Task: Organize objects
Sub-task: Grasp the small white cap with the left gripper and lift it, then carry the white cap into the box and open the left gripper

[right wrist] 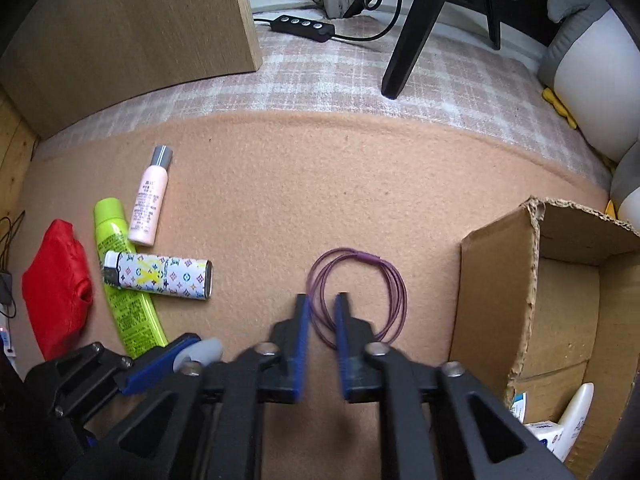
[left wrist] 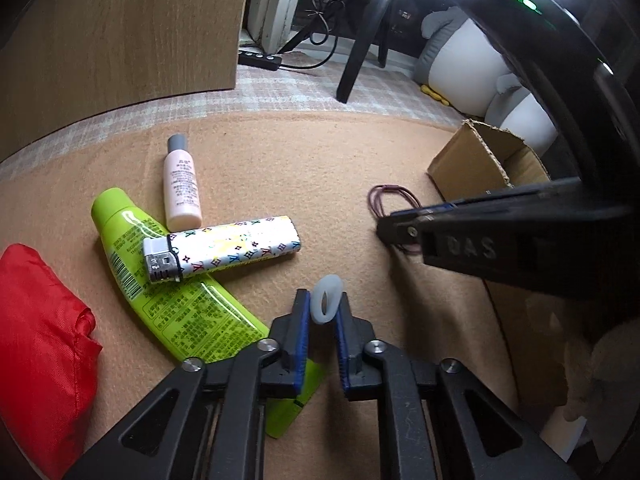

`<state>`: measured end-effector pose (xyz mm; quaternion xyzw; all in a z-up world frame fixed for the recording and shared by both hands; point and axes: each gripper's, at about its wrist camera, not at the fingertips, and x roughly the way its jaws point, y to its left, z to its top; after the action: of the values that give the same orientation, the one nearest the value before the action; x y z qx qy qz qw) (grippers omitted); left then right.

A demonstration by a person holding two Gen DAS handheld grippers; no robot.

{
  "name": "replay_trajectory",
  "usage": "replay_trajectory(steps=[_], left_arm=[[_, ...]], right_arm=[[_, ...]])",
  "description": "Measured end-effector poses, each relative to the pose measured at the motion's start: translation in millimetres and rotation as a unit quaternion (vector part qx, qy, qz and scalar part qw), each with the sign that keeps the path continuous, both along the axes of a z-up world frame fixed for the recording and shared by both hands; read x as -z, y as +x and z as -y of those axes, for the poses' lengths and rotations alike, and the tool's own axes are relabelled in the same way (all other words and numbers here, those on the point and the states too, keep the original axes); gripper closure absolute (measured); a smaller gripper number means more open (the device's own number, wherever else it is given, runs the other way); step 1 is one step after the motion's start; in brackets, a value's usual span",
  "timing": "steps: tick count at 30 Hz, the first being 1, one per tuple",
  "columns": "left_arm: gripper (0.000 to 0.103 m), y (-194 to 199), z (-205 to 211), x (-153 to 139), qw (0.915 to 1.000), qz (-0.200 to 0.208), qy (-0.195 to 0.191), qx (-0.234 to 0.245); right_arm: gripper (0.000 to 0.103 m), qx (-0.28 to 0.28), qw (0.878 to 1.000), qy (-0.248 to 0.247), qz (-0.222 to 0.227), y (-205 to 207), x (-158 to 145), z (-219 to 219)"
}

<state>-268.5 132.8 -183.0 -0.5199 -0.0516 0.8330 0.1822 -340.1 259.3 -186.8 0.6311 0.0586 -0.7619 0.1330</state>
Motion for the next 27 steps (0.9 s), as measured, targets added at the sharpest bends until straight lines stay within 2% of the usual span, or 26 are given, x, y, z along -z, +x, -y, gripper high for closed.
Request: replay_trajectory(steps=[10, 19, 27], left_arm=[[0.095, 19, 10, 0, 0.9995, 0.016, 0.026, -0.002], [0.095, 66, 17, 0, 0.9982, 0.032, 0.049, -0.008], [0.095, 105, 23, -11, 0.9984, 0.029, 0.049, -0.005]], right_arm=[[0.101, -0.014, 1.0, -0.022, 0.003, 40, -3, -7], [0.101, -0.004, 0.997, -0.08, 0.011, 104, 0, -24], [0.101, 0.012, 0.99, -0.143, -0.004, 154, -18, -48]])
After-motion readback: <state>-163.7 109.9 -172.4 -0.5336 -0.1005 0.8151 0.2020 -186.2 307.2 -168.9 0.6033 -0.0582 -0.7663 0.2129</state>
